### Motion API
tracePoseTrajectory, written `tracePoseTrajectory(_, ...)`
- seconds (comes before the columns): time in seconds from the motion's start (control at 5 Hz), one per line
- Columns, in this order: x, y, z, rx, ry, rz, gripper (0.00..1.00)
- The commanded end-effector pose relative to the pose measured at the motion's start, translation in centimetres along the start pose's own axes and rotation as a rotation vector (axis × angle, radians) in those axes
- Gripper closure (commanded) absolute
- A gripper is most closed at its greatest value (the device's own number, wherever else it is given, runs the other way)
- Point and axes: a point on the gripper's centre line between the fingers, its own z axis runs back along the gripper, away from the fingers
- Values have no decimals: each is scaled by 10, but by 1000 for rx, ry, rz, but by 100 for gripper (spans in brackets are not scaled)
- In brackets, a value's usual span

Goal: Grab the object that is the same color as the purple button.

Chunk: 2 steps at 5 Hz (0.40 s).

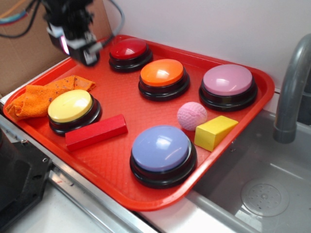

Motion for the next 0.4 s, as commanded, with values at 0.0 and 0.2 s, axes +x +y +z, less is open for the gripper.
tracePoseTrajectory(0.0,12,38,25,6,-40,-14,100)
tracePoseTrajectory(0.2,14,44,25,-2,71,-87,11)
